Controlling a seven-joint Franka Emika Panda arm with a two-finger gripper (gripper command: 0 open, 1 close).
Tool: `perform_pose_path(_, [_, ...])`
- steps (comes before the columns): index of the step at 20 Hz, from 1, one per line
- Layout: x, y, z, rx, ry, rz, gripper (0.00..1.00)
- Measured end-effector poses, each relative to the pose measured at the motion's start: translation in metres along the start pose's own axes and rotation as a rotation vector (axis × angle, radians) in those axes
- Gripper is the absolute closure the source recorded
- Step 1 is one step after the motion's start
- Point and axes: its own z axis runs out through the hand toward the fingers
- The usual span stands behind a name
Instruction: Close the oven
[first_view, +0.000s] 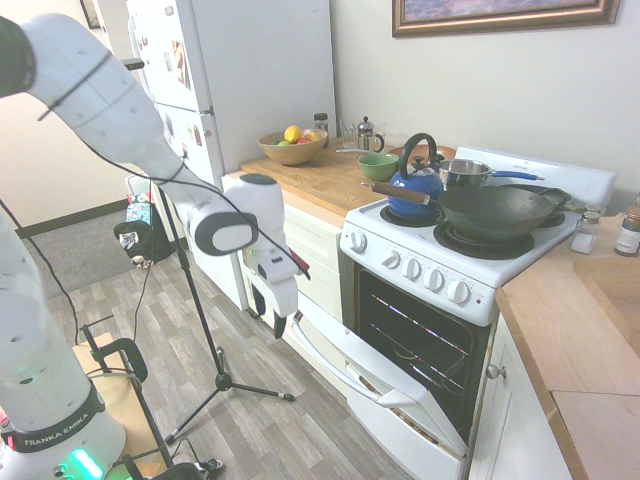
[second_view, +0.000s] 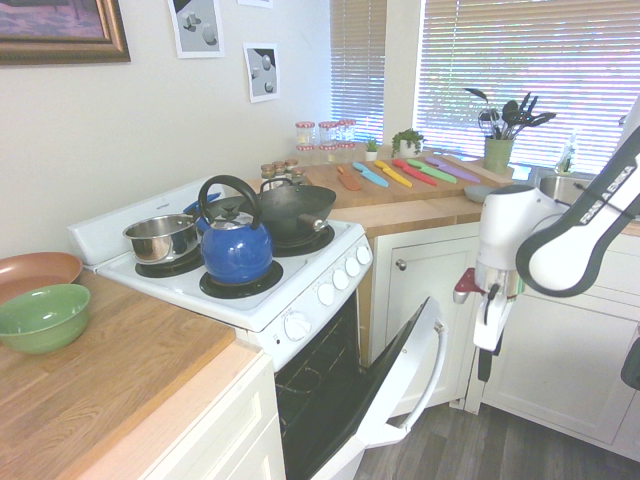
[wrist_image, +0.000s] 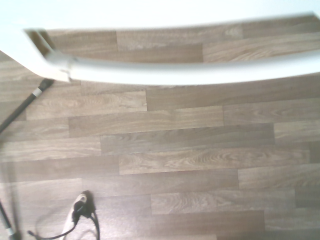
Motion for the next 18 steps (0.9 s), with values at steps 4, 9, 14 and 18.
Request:
perform_pose_path(4, [0.009, -0.004, 0.048, 0.005, 0.004, -0.024, 0.00])
perform_pose_path(9, [0.021, -0.027, 0.095, 0.015, 0.005, -0.068, 0.00])
perform_pose_path(14, [0.047, -0.063, 0.110, 0.043, 0.055, -0.130, 0.00])
perform_pose_path(18, [0.075, -0.097, 0.099, 0.060, 0.134, -0.195, 0.00])
